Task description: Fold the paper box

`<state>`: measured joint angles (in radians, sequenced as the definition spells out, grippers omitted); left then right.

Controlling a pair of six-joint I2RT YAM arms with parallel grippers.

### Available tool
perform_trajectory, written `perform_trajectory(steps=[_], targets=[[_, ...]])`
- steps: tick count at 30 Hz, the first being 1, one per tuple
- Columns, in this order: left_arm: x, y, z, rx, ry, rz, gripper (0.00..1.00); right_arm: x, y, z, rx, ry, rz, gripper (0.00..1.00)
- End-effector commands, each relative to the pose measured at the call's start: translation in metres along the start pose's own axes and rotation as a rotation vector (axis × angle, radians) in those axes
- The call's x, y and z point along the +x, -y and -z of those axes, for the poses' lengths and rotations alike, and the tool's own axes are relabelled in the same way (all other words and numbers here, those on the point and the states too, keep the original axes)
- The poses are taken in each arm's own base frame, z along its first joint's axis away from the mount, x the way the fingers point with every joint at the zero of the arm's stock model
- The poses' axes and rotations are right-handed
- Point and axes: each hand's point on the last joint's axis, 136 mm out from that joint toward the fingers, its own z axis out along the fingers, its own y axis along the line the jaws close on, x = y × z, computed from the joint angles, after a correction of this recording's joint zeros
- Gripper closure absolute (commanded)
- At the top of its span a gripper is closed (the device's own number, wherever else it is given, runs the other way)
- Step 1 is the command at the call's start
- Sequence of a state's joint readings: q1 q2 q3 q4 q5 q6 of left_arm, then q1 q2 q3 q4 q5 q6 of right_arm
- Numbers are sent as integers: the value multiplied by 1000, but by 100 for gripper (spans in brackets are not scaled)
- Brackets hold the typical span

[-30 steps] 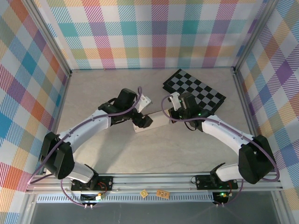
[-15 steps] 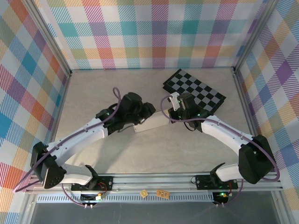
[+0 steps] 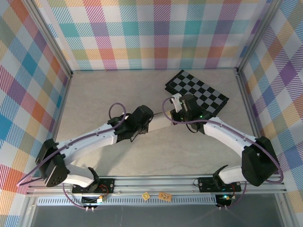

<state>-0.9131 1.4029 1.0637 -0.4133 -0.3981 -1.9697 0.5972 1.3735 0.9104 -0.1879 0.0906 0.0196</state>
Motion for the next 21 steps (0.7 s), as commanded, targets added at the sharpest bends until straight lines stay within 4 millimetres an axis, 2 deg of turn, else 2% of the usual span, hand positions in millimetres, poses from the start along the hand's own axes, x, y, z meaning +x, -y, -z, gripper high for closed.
perform_trajectory(steps=[1, 4, 7, 11, 17, 21], targets=[[-2, 9, -9, 60, 26, 305, 46, 44, -3, -9, -3, -159, -9, 100], [-8, 7, -17, 71, 50, 321, 47, 44, -3, -8, -7, -157, -5, 100], [-10, 13, -24, 98, 53, 320, 49, 44, -4, -9, -9, -158, -5, 100], [-7, 10, -35, 103, 39, 324, 57, 45, -5, -11, -12, -163, -9, 100], [-15, 4, -39, 98, 57, 327, 58, 44, -5, -12, -12, -161, -11, 100], [-18, 0, -43, 84, 62, 323, 64, 43, -5, -13, -13, -158, -16, 100]])
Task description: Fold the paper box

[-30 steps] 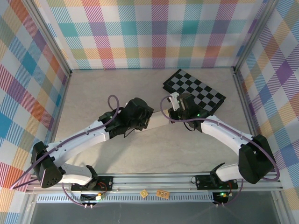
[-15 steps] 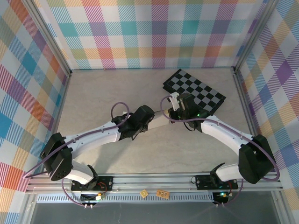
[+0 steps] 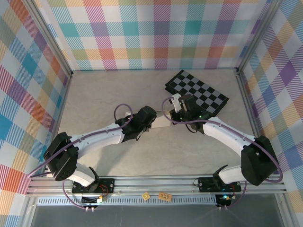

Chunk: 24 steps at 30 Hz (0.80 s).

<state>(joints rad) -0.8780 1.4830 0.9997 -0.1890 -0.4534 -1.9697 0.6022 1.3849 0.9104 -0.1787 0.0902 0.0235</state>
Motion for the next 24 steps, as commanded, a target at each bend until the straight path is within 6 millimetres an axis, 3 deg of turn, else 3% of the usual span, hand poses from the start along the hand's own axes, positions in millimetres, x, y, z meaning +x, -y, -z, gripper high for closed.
perform_trajectory(steps=[1, 10, 15, 19, 24], targets=[[-13, -12, -8, -17, 38, 270, 65, 42, -4, -10, -10, -155, -16, 100], [-15, -21, -10, -48, 41, 276, 75, 42, -3, -10, -6, -154, -20, 100], [-16, 24, 15, 44, 27, 250, 57, 41, -3, -10, -3, -157, -19, 100], [-15, 22, 38, -64, 18, 238, 41, 39, -5, -10, -5, -154, -21, 100], [-22, 14, 37, -170, 61, 308, 38, 39, -5, -9, 0, -155, -13, 100]])
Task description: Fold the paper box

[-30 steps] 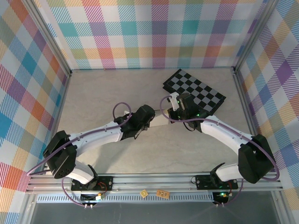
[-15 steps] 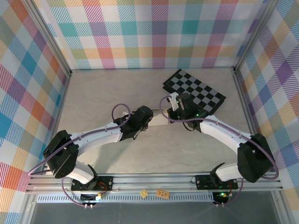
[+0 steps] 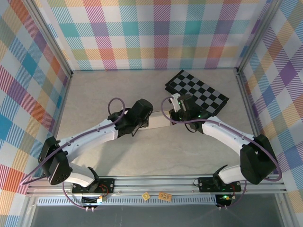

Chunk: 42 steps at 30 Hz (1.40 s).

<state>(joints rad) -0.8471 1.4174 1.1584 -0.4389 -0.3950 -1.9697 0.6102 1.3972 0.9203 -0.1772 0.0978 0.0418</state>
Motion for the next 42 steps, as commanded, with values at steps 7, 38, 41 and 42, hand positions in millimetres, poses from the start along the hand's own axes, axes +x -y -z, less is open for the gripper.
perform_trajectory(steps=[7, 38, 41, 42], targets=[[-6, -18, -4, -339, 98, 285, 37, 41, -3, -5, -4, -155, 3, 100], [-29, -53, -53, -423, 242, 328, 63, 46, -4, -4, 2, -159, -2, 100], [-30, -54, -53, -419, 244, 326, 71, 47, -4, -4, 2, -159, -2, 100], [-30, -54, -53, -417, 245, 327, 71, 47, -4, -4, 3, -159, -4, 100]])
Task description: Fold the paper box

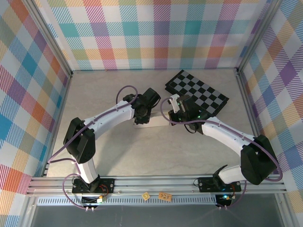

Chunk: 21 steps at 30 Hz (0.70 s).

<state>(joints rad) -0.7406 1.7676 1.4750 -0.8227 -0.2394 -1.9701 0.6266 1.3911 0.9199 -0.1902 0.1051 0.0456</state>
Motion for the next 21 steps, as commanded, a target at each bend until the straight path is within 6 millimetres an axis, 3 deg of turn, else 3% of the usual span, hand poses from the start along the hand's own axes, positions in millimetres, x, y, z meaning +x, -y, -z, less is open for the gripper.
perform_trajectory(steps=[1, 21], targets=[[-12, -13, -3, -30, 37, 386, 72, 46, 1, -6, 8, -152, -13, 100], [-21, -5, -11, -2, 39, 455, 66, 35, -2, -7, 1, -140, -60, 97]])
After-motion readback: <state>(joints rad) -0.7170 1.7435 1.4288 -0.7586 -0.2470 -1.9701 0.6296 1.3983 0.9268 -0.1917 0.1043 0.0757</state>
